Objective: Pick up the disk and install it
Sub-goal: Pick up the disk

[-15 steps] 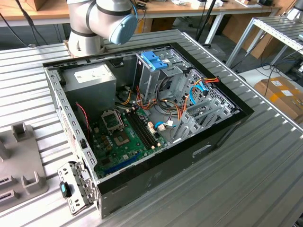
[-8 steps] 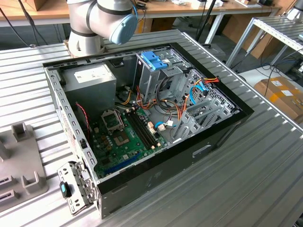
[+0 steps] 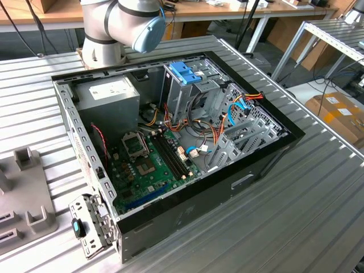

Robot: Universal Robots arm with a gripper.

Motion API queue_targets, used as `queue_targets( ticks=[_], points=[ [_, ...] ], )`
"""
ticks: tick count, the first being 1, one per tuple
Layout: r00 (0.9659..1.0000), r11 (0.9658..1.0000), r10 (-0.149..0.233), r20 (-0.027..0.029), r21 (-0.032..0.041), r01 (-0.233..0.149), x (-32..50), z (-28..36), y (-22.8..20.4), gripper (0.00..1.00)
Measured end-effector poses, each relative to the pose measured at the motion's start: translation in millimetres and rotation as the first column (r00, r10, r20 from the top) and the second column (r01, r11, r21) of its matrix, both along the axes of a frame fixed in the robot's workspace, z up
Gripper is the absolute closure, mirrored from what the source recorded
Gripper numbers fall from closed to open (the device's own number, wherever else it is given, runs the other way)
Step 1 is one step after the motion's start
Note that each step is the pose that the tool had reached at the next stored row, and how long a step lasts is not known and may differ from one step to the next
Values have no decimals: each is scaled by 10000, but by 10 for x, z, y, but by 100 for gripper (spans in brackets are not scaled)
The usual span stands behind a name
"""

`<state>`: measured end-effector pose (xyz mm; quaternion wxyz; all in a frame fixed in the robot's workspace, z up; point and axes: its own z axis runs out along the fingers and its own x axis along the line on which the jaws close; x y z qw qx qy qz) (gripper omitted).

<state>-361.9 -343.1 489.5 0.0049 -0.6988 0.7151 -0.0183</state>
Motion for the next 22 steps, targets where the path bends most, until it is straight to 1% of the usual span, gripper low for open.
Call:
queue_targets(
  ticks=[7,18,19,21,22],
  points=[
    [10000,10000,-1,0,1,1,134,0,0,65],
    [10000,10000,-1,0,0,1,384,0,0,65],
    [10000,10000,-1,1,1,1,430,-1,0,65],
    [10000,10000,0,0,0,0,548,0,0,65],
    [10000,10000,0,-1,0,0,569,0,0,65]
  ],
)
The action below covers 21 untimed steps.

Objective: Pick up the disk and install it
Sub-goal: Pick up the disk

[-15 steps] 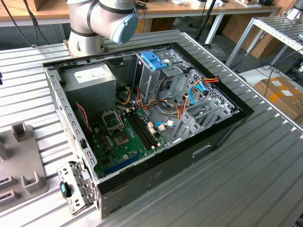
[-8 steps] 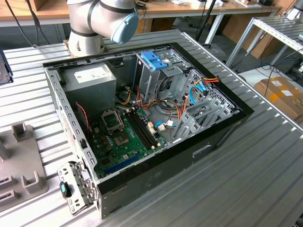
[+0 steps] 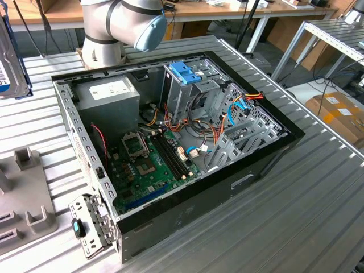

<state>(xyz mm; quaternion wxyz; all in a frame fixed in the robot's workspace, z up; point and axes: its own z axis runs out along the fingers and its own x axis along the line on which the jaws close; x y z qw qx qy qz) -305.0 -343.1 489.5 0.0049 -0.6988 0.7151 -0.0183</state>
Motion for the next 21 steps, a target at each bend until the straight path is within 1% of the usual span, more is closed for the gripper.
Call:
queue_targets(
  ticks=[5,8,11,12,21],
  points=[
    [10000,10000,-1,2,1,1,119,-1,0,65],
    [10000,10000,0,1,1,0,205,-1,0,65],
    [10000,10000,-1,2,1,1,270,-1,0,65],
    [10000,10000,0,1,1,0,306,-1,0,65],
    [10000,10000,0,1,0,0,514,-1,0,65]
  ],
)
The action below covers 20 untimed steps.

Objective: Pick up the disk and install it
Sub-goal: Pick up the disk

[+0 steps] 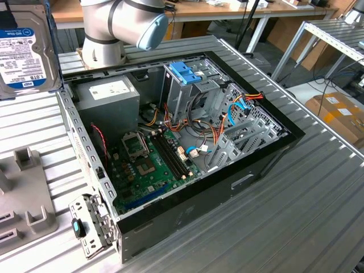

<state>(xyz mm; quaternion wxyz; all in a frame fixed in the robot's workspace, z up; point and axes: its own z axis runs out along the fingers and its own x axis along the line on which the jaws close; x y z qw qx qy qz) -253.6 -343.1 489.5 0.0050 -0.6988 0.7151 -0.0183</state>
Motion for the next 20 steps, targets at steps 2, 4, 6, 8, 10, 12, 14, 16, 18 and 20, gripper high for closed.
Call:
queue_targets(
  ticks=[2,4,6,8,10,12,14,16,18,20],
  points=[
    [10000,10000,0,0,0,0,52,0,0,65],
    [10000,10000,0,-1,0,0,102,0,0,65],
    [10000,10000,0,0,1,0,181,0,0,65],
    [10000,10000,0,0,0,0,252,0,0,65],
    [10000,10000,0,0,1,0,317,0,0,65],
    [10000,10000,0,0,0,0,373,0,0,65],
    [10000,10000,0,0,0,0,416,0,0,65],
    [10000,10000,0,0,0,0,470,0,0,65],
    [10000,10000,0,-1,0,0,533,0,0,65],
    [10000,10000,0,0,1,0,585,0,0,65]
  ],
)
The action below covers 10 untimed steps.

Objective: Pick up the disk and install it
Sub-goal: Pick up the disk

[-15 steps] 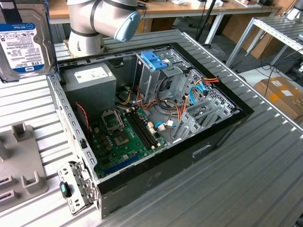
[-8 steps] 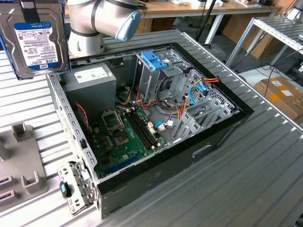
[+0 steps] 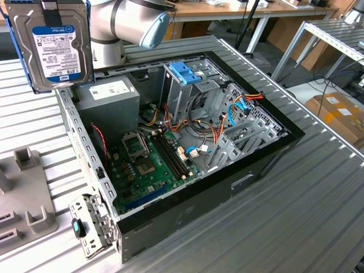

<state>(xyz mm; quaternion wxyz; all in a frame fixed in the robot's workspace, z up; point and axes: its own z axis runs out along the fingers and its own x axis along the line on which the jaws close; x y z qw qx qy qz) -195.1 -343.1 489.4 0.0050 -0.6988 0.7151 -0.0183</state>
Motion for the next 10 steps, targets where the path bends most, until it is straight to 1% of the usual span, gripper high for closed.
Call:
queue_targets(
  ticks=[3,5,10],
  points=[
    [10000,10000,0,0,0,0,66,0,0,65],
    [10000,10000,0,0,0,0,133,0,0,65],
    [10000,10000,0,-1,0,0,225,0,0,65]
  ],
)
